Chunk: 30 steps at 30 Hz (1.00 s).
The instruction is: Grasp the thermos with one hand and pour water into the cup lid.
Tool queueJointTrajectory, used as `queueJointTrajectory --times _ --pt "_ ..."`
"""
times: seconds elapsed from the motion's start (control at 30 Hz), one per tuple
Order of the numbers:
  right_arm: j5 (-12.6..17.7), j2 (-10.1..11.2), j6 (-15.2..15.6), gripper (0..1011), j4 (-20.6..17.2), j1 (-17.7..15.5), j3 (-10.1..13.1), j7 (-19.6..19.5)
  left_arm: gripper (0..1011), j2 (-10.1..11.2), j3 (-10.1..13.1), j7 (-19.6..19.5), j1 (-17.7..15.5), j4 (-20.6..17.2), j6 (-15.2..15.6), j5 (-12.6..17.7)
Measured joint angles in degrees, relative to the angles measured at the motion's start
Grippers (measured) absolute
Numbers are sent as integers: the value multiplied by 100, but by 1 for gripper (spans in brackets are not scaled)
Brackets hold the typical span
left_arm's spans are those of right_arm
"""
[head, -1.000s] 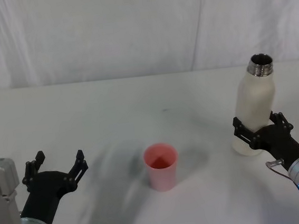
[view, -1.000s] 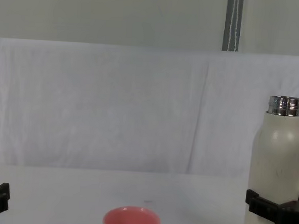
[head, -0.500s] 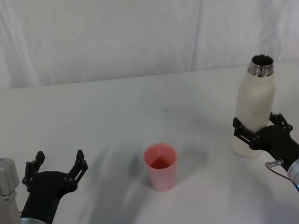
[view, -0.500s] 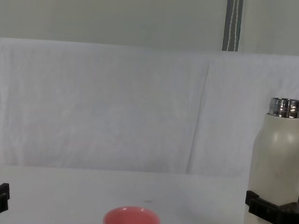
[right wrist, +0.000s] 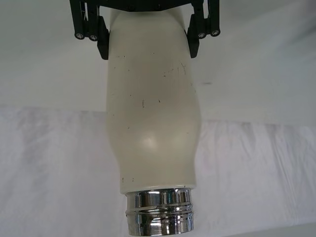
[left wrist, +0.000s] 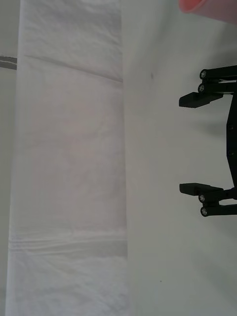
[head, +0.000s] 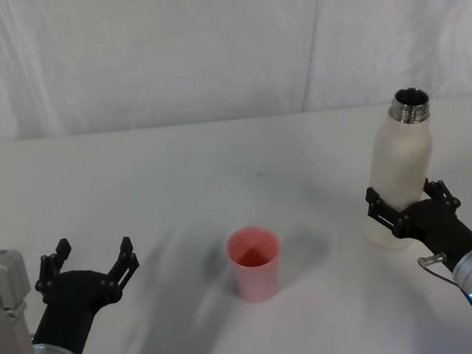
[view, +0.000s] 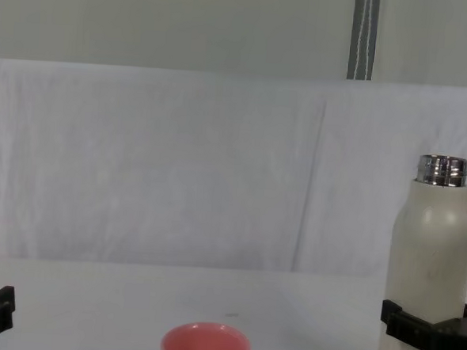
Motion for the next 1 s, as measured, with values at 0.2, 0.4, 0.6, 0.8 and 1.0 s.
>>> queueJointTrajectory --times 0.2,0.4,0.6,0.8,1.0 --pt "2 12 11 952 1 3 -5 9 1001 0 0 0 0 0 0 0" --pt "2 11 13 952 0 3 -5 9 1001 0 0 0 0 0 0 0" --pt "2 10 13 952 0 2 -3 9 1001 0 0 0 0 0 0 0" --pt "1 7 13 952 1 -1 0 9 1001 0 0 0 0 0 0 0" --pt "0 7 10 1001 -2 -1 1 10 1001 0 0 0 0 0 0 0"
